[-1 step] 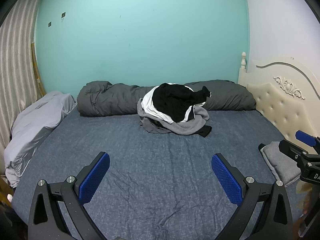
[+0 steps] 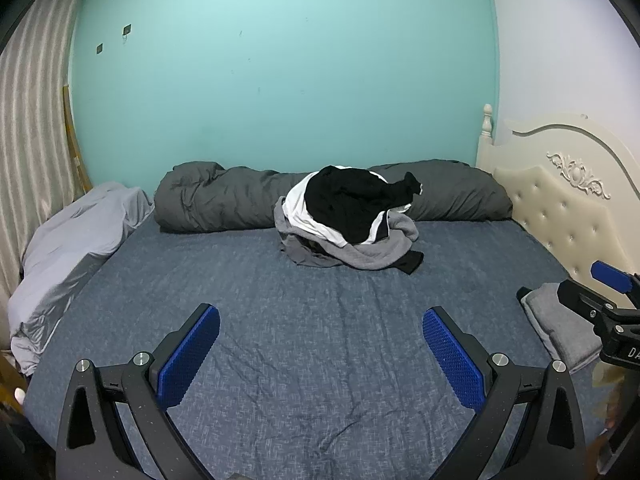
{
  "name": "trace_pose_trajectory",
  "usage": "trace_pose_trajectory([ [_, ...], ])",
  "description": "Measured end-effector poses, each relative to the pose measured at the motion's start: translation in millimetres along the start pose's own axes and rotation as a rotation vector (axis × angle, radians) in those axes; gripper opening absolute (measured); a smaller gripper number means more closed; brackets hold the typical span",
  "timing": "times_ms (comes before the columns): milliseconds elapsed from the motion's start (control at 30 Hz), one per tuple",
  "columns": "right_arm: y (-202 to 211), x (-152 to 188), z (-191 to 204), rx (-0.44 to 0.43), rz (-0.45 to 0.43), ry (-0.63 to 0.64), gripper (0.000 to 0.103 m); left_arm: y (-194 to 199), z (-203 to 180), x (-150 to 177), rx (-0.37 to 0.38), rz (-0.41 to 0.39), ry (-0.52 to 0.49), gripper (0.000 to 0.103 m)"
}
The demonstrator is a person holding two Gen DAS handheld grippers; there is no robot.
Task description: Fold clothes
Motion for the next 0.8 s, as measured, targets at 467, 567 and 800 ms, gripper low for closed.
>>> trace_pose_trajectory([
  [467,0.2,-1.1,-1.4,0.008,0.011,-0.003,0.103,0.2,3.6,1.2,0.013,-0.001,-0.001,0.103],
  [567,1.0,-1.9,-2.4,0.008,0.011,-0.007,0.103,-0.5,1.4,2.1,0.011,0.000,-0.003,0.103],
  [800,1.1,-0.6,-1.9,0.007,0.010,-0.008,0.103,-1.3,-3.9,5.2,0.012,0.000,-0.008,0.103],
])
Point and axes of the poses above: each gripper's, at about its wrist camera, not at the fingertips, and y roughly against the way its jaws point, z to its left, x to its underside, the point moved 4 cm from there along -y, roughly the way its jaws point, and after that the axes turned 7 degrees about -y, right-handed, at the moved point
